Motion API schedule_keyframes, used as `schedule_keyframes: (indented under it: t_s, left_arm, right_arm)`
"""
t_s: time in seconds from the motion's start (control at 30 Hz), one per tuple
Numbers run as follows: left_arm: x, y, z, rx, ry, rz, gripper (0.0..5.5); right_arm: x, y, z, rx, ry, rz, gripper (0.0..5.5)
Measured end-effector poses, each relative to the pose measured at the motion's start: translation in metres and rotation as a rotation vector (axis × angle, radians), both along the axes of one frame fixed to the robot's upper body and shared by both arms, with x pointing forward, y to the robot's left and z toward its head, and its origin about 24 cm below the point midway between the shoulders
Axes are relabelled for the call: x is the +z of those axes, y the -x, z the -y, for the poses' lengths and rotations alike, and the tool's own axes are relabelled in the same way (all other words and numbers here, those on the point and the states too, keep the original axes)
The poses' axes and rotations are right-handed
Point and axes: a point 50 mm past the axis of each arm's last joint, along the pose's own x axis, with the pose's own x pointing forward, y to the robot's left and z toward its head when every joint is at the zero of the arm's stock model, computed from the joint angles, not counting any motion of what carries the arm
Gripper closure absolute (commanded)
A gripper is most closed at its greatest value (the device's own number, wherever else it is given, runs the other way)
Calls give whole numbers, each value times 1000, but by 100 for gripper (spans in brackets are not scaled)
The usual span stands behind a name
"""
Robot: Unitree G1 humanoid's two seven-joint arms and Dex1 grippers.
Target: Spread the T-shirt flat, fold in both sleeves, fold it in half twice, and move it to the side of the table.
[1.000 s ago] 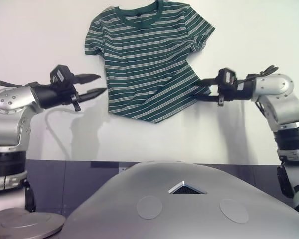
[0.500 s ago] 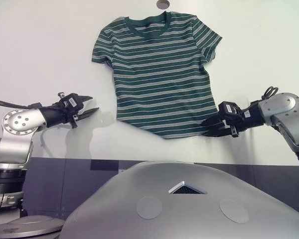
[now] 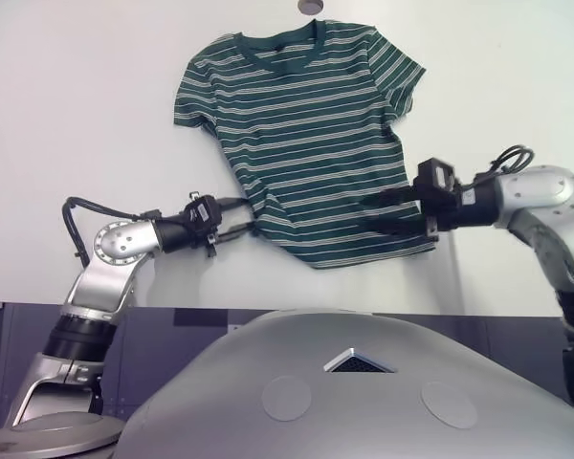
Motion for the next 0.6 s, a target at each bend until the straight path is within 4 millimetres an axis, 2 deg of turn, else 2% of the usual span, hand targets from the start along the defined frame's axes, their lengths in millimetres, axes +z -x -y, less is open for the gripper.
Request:
schedule_keyframes:
  t_s: [0.07,0.17,0.27,0.37,0.47,0.5,0.6]
  left_arm:
    - [-1,8,1,-4,15,-40,344]
    - [1,6,1,74,63,-85,344]
    - [8,-2,15,124,172,-89,344]
    - [3,-1,26,111,164,-98,344]
    - [7,-11,36,160,226,-74,344]
    - [12,-29,46,192,258,-13,344]
    - [6,-53,61,218,244,49,344]
  right_arm:
    - [-6,12,-9,-18,-19,-46,365]
    - [-13,19,-14,-41,5,-83,365]
    - [-16,22,-30,-86,-24,-95,365]
    - [-24,25,-39,-108,19,-107,365]
    - [-26,24,-44,-153,21,-94,365]
    - [-25,20,-46,-202,3,-78,365]
    - [-21,12,-41,-275,-11,-54,365]
